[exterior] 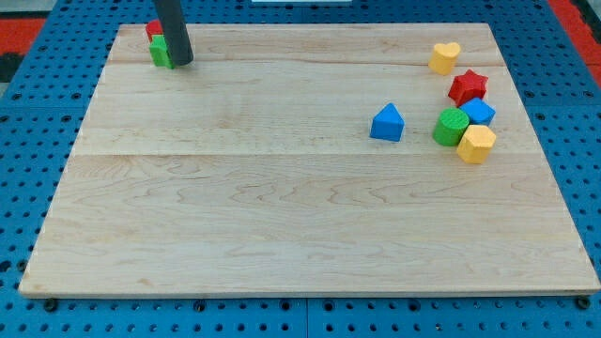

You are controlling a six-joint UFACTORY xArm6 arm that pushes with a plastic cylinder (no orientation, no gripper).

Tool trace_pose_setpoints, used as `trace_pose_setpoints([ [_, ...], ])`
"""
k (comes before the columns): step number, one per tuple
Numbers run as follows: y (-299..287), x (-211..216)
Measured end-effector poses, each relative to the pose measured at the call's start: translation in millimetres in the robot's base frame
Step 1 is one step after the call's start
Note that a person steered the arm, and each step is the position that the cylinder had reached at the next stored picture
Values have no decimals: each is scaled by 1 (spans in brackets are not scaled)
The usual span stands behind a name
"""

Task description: Push the triangle to the left of the red circle

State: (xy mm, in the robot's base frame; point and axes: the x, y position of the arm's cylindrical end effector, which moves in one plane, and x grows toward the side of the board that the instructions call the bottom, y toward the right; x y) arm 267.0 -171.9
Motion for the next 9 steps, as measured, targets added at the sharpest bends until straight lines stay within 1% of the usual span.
trace_pose_setpoints([
  [1, 59, 11],
  [3, 262, 87],
  [4, 296, 126],
  [5, 289, 145],
  [6, 330, 181],
  [7, 331, 212],
  [8, 232, 173],
  [9, 217, 133],
])
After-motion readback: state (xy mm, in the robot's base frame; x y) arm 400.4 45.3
